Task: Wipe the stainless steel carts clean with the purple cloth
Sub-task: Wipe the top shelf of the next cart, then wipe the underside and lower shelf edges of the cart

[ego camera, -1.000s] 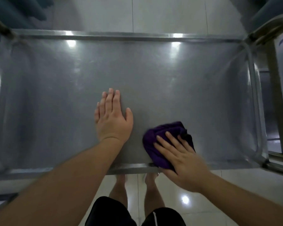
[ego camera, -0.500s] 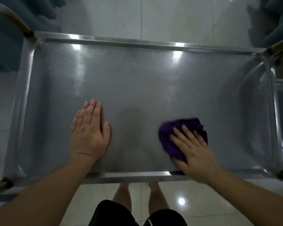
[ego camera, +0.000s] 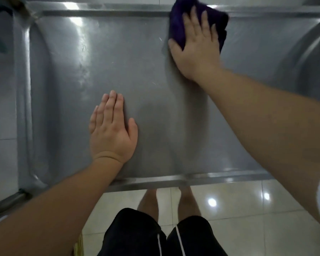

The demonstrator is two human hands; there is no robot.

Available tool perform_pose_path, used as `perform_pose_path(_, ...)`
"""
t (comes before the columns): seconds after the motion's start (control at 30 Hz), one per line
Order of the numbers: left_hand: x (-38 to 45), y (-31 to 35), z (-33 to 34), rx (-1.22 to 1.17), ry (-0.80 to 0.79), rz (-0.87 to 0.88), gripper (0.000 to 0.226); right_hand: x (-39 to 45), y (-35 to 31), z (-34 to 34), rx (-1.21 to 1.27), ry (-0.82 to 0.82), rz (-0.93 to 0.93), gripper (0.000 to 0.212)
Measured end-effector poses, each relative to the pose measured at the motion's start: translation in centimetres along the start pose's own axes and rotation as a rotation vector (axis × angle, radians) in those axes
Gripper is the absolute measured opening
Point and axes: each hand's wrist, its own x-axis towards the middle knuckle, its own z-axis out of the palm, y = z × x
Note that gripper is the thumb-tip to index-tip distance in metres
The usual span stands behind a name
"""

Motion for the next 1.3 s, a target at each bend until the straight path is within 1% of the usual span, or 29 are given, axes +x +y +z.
perform_pose_path(0.07, 0.1, -0.1, 0.0, -0.005, -0.004, 0.0, 0.069, -4.8, -0.3, 0.6, -0.01, -0.021, -0.063, 0.08)
perform_pose_path(0.23, 0.1, -0.1, 0.0, -0.021, -0.015, -0.006, 0.068, -19.8, -0.7, 3.7, -0.008, -0.026, -0.144, 0.084)
perform_pose_path(0.37, 0.1, -0.1, -0.1, -0.054, -0.03, -0.018, 0.065, -27.3, -0.5, 5.4, -0.023, -0.093, -0.15, 0.088)
perform_pose_path(0.47, 0.2, 0.0, -0.3, -0.054, -0.056, -0.026, 0.063, -29.7, -0.5, 5.7, -0.027, -0.126, -0.183, 0.094)
perform_pose_path(0.53, 0.2, -0.1, -0.5, -0.048, -0.081, -0.021, 0.063, -30.8, -0.4, 5.7, -0.033, -0.147, -0.223, 0.093)
perform_pose_path(0.67, 1.0, 0.1, -1.9, -0.033, -0.137, -0.015, 0.063, -33.2, -0.3, 5.2, -0.016, -0.218, -0.299, 0.078)
perform_pose_path(0.73, 1.2, 0.2, -3.0, -0.01, -0.2, -0.013, 0.064, -34.5, -0.3, 4.8, 0.014, -0.283, -0.336, 0.07)
perform_pose_path(0.8, 0.1, 0.3, -4.3, 0.004, -0.26, -0.007, 0.062, -35.4, -0.4, 4.1, 0.066, -0.349, -0.332, 0.066)
perform_pose_path(0.9, -4.4, 0.8, -6.3, -0.009, -0.31, 0.06, 0.056, -35.4, -0.9, 2.1, 0.123, -0.378, -0.304, 0.062)
perform_pose_path(0.97, -8.2, 1.3, -7.3, -0.026, -0.297, 0.109, 0.052, -35.2, -1.4, 0.5, 0.147, -0.419, -0.301, 0.059)
perform_pose_path(1.07, -13.1, 2.1, -8.0, -0.024, -0.274, 0.109, 0.046, -36.0, -1.7, -1.6, 0.175, -0.501, -0.268, 0.054)
perform_pose_path(1.13, -16.0, 2.7, -8.3, 0.01, -0.284, 0.111, 0.045, -37.4, -1.6, -2.4, 0.197, -0.52, -0.225, 0.046)
perform_pose_path(1.2, -18.8, 2.9, -8.7, 0.097, -0.339, 0.138, 0.047, -39.3, -1.4, -2.8, 0.199, -0.556, -0.196, 0.038)
perform_pose_path(1.3, -22.7, 2.7, -9.2, 0.205, -0.466, 0.167, 0.053, -42.1, -0.9, -2.5, 0.206, -0.607, -0.125, 0.028)
